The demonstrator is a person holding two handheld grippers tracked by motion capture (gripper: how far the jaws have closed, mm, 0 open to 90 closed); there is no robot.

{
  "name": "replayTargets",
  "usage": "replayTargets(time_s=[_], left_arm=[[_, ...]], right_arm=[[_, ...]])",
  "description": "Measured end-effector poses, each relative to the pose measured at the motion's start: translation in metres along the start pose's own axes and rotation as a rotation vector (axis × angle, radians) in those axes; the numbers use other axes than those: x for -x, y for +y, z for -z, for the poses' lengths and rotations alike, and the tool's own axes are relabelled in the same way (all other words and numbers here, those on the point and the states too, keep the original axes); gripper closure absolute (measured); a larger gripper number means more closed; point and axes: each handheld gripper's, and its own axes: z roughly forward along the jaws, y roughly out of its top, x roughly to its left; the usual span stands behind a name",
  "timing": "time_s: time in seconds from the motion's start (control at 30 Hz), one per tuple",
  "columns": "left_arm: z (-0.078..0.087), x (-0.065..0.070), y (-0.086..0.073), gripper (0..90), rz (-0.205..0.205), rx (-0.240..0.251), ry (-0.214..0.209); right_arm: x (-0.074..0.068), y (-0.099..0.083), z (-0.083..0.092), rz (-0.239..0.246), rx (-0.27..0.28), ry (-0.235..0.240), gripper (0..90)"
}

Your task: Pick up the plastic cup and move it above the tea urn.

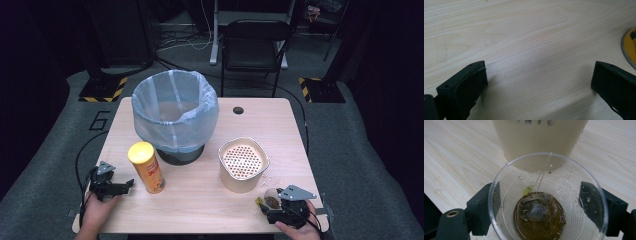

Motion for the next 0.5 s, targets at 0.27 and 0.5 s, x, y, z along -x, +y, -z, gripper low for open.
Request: replayTargets(time_s=[0.27,0.5], left_arm=[[0.0001,-0.0001,0.0,0.3,-0.002,-0.001,0.0],[0.0001,-0.0001,0.0,0.3,-0.002,-0.002,0.0]], right_arm=[[0.0008,-0.0013,-0.0011,-0.01,-0.004,0.0,24.2],[0.0021,0.0001,-0.0002,0.01,-0.01,0.01,26.5]])
